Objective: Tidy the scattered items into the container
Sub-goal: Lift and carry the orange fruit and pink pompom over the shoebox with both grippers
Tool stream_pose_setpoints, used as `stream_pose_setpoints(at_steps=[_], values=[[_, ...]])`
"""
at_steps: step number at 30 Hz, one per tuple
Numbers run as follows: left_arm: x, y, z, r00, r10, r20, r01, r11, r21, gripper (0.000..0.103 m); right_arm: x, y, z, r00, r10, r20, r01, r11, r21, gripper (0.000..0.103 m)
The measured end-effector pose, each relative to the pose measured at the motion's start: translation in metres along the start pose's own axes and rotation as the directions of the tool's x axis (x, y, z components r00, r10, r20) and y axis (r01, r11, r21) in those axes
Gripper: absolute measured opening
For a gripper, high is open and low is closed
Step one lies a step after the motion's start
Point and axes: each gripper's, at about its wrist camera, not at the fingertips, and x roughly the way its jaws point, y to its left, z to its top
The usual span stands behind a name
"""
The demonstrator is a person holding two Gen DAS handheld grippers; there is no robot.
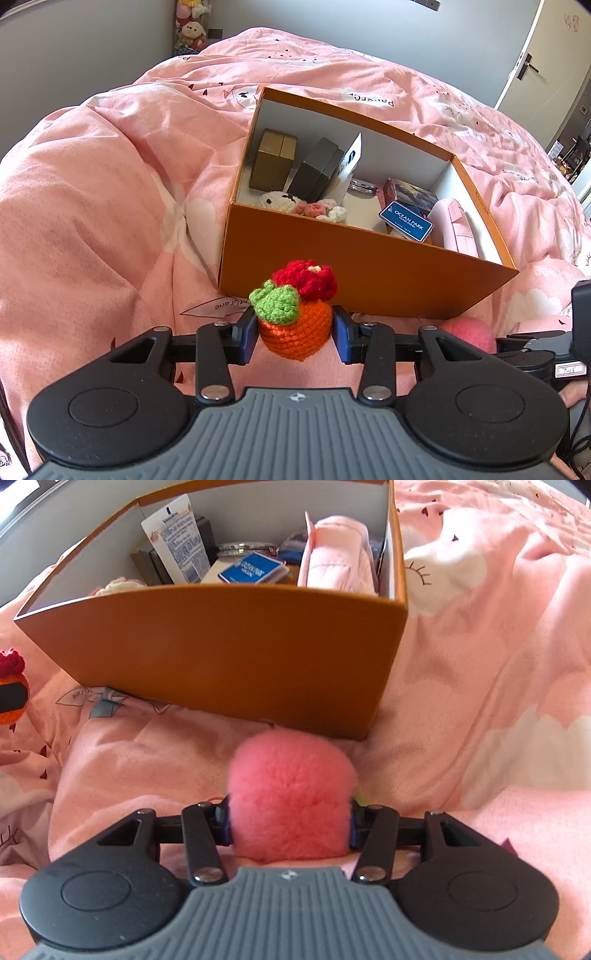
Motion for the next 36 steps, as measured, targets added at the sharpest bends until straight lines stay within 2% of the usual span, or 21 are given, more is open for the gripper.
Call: stream_pose_setpoints(at_steps=[5, 7, 12, 16, 21, 27, 32, 36], values=[[0.002, -0.004, -0.003, 1.000, -0.006, -0.013, 0.006, 1.000, 0.005, 0.047, 0.007, 0.005, -0.006, 1.000, -0.010, -0.005, 0.010, 0.999, -0.043, 0.054], [0.001, -0.006, -0.004, 1.000, -0.012, -0.012, 0.012, 1.000, 0.011, 0.047, 0.006, 0.008, -0.008, 1.000, -0.019, 0.003, 0.019, 0.998, -0.054, 0.049], [-0.004, -0.008, -0.005, 1.000, -0.012, -0.002, 0.012, 1.000, 0.019, 0.047, -0.002, 0.010, -0.011, 0.999, -0.025, 0.027, 0.026, 0.998, -0.062, 0.045], [-0.009, -0.008, -0.005, 1.000, -0.014, 0.009, 0.014, 1.000, 0.017, 0.047, -0.016, 0.012, -0.012, 0.998, -0.022, 0.064, 0.026, 0.997, -0.066, 0.045], [-0.018, -0.010, 0.001, 0.999, -0.032, 0.031, 0.032, 0.999, 0.022, 0.047, -0.051, 0.017, -0.008, 0.990, 0.029, 0.140, -0.019, 0.997, -0.074, 0.045], [-0.030, -0.016, 0.018, 0.994, -0.083, 0.066, 0.080, 0.996, 0.037, 0.047, -0.101, 0.038, 0.012, 0.960, 0.121, 0.253, -0.088, 0.987, -0.138, 0.045], [-0.036, -0.019, 0.039, 0.990, -0.101, 0.098, 0.094, 0.993, 0.074, 0.047, -0.130, 0.045, 0.039, 0.918, 0.203, 0.339, -0.156, 0.975, -0.160, 0.045], [-0.035, -0.019, 0.061, 0.987, -0.091, 0.131, 0.076, 0.991, 0.112, 0.047, -0.137, 0.054, 0.071, 0.887, 0.255, 0.384, -0.208, 0.965, -0.162, 0.045]])
